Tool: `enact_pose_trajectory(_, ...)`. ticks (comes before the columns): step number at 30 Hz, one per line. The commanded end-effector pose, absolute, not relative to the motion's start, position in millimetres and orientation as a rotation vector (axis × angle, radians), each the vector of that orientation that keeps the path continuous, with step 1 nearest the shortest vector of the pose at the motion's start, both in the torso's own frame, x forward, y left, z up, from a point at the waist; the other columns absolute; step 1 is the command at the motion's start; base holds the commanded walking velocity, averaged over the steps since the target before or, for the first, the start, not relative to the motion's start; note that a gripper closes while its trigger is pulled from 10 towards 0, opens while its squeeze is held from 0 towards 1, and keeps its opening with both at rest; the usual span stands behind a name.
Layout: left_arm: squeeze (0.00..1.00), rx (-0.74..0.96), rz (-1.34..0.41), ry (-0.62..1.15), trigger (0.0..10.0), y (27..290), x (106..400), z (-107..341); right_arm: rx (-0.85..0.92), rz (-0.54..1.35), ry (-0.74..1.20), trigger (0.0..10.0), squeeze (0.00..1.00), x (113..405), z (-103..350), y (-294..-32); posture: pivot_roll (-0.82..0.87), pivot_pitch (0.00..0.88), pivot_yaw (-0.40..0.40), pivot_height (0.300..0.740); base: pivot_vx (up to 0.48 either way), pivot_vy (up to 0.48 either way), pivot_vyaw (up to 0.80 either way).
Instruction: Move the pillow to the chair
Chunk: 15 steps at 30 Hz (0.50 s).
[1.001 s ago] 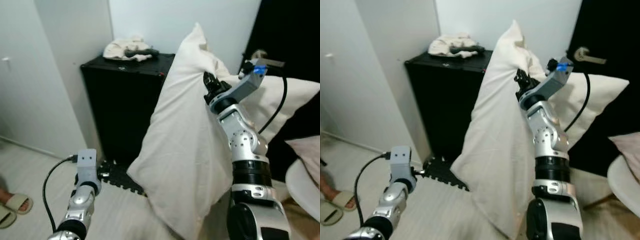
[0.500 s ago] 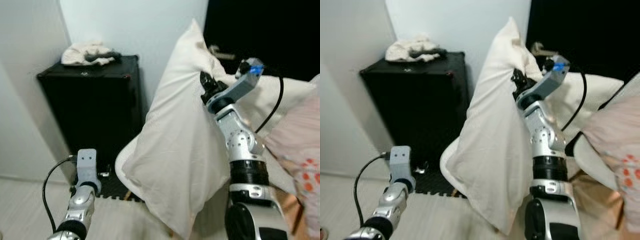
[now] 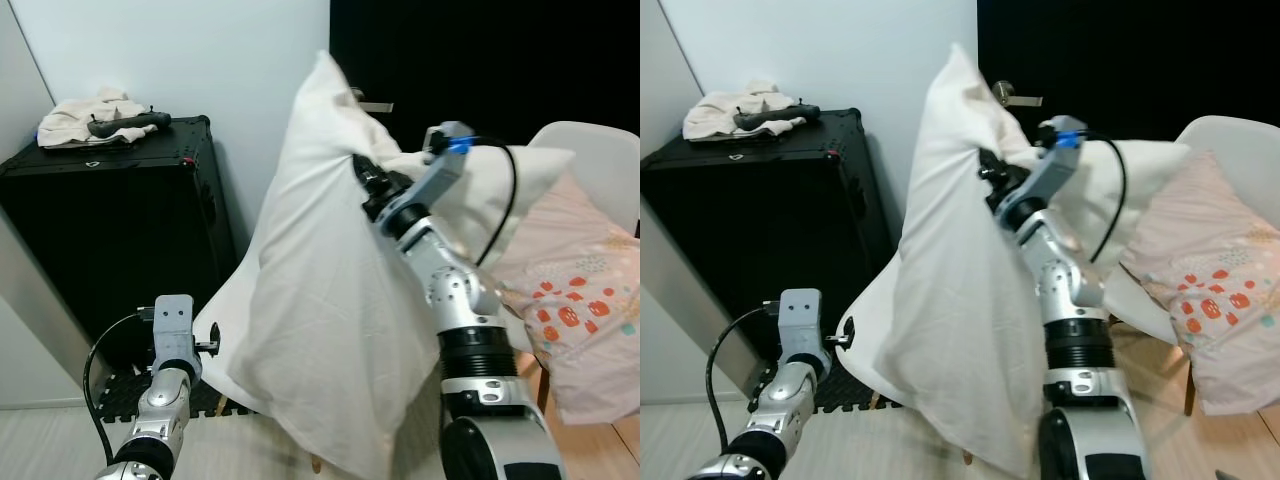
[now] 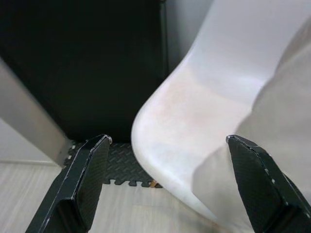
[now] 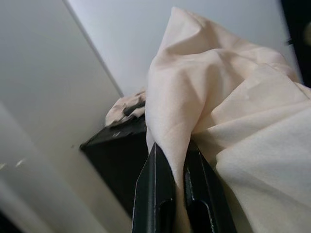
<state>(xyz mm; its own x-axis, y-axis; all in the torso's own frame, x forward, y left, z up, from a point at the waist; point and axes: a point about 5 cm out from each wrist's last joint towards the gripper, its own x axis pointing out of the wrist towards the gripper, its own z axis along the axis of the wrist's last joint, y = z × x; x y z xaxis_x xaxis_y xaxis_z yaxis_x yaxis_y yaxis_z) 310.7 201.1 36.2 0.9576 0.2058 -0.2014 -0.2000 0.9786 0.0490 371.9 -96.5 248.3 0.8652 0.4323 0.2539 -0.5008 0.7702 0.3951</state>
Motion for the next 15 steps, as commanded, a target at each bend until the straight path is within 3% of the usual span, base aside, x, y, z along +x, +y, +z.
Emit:
enact_pose_trajectory(1,0.0,0.058,0.224,0.197,10.0,210.6,308.2,37.2,0.473,0.567,-0.227,10.0,0.0,367.5,263.3,-90.1,-0.2,0.0,0.022,0.74,0.277,0.0,0.0)
enact_pose_trajectory(7,0.0,0.059,0.225,0.188,10.0,211.8,308.4,38.7,0.47,0.599,-0.241,10.0,0.0,365.9,264.8,-85.4,-0.2,0.0,0.023,0.74,0.282,0.0,0.0)
enact_pose_trajectory(15,0.0,0.061,0.219,0.18,10.0,209.3,309.6,40.3,0.441,0.62,-0.238,10.0,0.0,363.9,263.3,-82.3,-0.2,0.0,0.031,0.74,0.292,0.0,-0.8)
